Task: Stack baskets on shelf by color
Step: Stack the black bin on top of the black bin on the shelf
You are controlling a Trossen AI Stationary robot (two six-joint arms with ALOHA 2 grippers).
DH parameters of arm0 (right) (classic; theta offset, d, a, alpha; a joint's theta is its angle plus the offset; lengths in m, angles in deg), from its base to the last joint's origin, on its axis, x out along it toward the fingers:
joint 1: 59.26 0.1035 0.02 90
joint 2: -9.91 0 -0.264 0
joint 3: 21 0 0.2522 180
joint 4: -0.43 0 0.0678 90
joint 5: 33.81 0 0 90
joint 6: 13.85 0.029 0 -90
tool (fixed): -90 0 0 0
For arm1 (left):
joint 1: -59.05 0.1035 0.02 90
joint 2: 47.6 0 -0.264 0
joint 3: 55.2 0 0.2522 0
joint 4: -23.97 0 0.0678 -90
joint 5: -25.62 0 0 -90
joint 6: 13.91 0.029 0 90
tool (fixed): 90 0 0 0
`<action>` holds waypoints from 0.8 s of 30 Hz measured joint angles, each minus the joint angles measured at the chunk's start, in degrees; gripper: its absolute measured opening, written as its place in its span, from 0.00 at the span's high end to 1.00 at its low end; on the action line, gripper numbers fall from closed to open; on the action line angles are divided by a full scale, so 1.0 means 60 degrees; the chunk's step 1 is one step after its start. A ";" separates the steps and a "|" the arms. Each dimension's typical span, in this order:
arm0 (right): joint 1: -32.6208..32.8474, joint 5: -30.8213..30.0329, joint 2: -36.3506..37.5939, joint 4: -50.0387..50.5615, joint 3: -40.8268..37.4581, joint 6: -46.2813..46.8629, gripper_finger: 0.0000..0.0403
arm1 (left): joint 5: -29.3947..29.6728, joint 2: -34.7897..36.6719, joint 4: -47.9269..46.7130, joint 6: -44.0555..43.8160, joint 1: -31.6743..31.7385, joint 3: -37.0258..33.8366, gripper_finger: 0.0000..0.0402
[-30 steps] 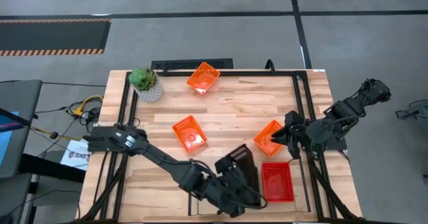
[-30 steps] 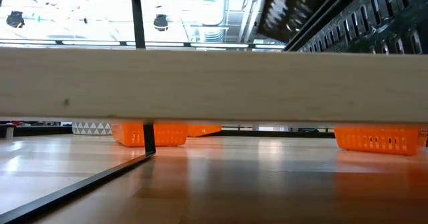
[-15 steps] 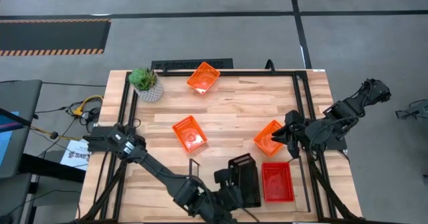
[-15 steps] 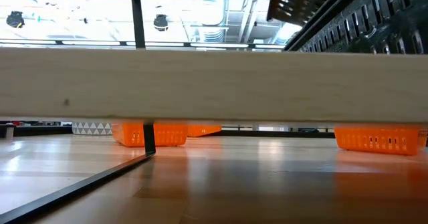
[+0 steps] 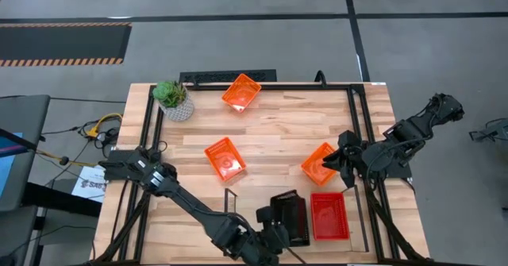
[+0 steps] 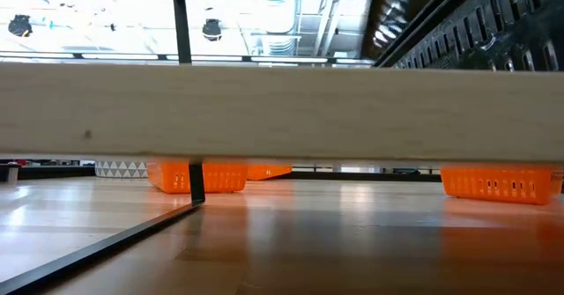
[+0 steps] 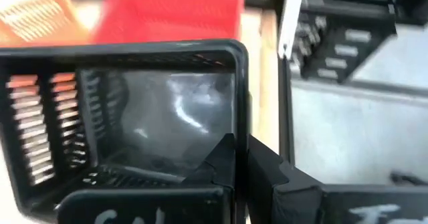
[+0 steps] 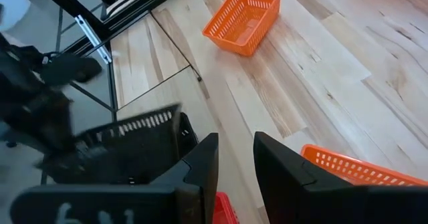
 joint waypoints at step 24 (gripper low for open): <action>0.0004 0.0055 0.0000 0.0004 0.0004 0.0073 0.71 | -0.0236 -0.0159 -0.0089 -0.0359 0.0269 0.0007 0.85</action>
